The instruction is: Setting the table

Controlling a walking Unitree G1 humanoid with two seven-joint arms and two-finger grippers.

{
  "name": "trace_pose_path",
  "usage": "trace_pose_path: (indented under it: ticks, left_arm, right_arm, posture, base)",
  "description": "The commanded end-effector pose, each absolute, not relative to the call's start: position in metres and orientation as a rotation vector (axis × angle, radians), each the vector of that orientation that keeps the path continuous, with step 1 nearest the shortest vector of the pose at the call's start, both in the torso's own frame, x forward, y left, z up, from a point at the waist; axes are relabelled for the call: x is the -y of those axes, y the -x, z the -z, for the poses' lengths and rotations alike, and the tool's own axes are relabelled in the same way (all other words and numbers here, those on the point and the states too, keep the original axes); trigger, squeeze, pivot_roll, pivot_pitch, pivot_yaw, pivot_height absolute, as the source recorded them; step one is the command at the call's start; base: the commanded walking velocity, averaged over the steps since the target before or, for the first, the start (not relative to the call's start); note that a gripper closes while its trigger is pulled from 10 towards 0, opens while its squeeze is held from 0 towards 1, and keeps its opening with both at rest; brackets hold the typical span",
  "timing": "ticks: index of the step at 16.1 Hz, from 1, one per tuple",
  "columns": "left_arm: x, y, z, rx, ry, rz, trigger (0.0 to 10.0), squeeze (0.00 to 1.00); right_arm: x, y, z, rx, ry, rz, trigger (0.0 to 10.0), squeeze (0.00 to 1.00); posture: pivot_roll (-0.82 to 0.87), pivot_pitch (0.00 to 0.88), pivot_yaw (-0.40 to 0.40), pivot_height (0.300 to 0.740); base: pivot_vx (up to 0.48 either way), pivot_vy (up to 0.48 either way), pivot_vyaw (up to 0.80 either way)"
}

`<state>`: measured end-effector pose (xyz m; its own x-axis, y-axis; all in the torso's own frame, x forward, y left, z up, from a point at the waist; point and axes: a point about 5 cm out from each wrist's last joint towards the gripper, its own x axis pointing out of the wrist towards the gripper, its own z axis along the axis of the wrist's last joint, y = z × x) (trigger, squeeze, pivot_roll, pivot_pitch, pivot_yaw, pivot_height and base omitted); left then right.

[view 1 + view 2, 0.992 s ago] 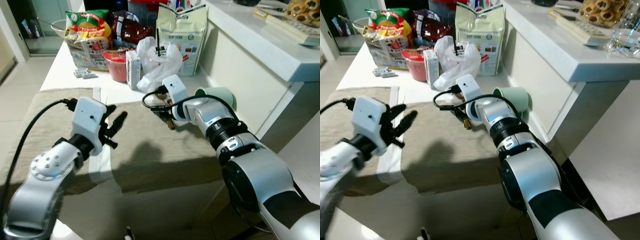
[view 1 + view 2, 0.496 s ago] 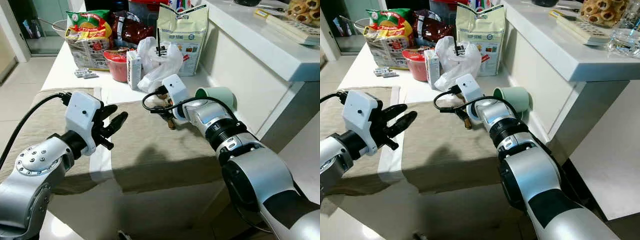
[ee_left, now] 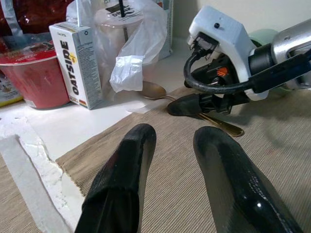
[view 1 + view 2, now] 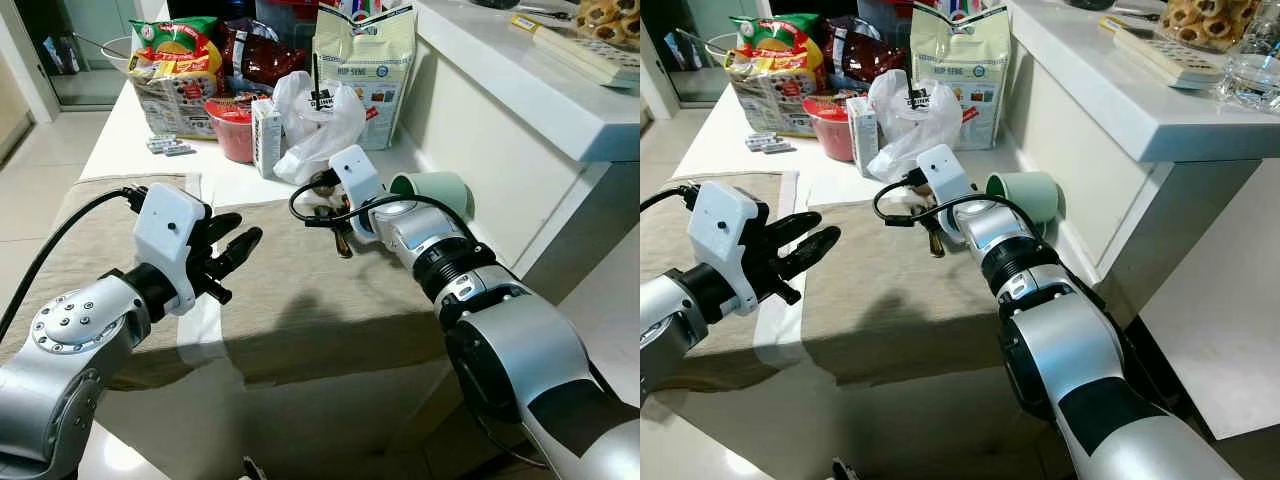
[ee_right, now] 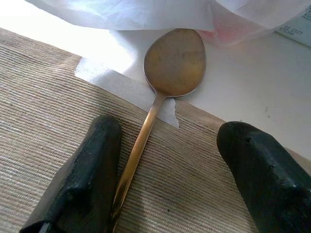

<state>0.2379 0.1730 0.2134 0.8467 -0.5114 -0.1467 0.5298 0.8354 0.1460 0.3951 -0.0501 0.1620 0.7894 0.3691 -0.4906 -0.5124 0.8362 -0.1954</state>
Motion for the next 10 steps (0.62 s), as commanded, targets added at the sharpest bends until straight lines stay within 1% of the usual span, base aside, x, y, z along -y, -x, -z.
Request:
trace_pose_path:
  ticks: [1, 3, 4, 6, 10]
  left_arm:
    - [-0.170, -0.237, -0.220, -0.086, -0.200, 0.571, 10.0, 0.00]
    - [-0.169, -0.237, -0.221, -0.088, -0.194, 0.574, 10.0, 0.00]
    - [-0.169, -0.237, -0.220, -0.088, -0.193, 0.574, 10.0, 0.00]
    - [-0.167, -0.237, -0.220, -0.088, -0.189, 0.580, 10.0, 0.00]
    - [-0.164, -0.237, -0.221, -0.084, -0.182, 0.588, 10.0, 0.00]
  right_arm:
    - [0.067, -0.395, -0.150, -0.525, 0.382, -0.411, 10.0, 0.00]
    - [0.066, -0.391, -0.147, -0.616, 0.273, -0.436, 10.0, 0.00]
    - [0.066, -0.390, -0.147, -0.643, 0.248, -0.451, 10.0, 0.00]
    - [0.063, -0.387, -0.145, -0.690, 0.238, -0.489, 10.0, 0.00]
    - [0.058, -0.382, -0.140, -0.745, 0.202, -0.507, 10.0, 0.00]
  posture:
    - [-0.07, 0.018, -0.043, 0.740]
    - [-0.07, 0.021, -0.043, 0.740]
    - [-0.08, 0.021, -0.044, 0.740]
    - [-0.09, 0.019, -0.047, 0.740]
    - [-0.09, 0.018, -0.049, 0.740]
  base:
    - [0.000, 0.000, 0.00]
    - [0.000, 0.000, 0.00]
    - [0.000, 0.000, 0.00]
    - [0.000, 0.000, 0.00]
    - [0.000, 0.000, 0.00]
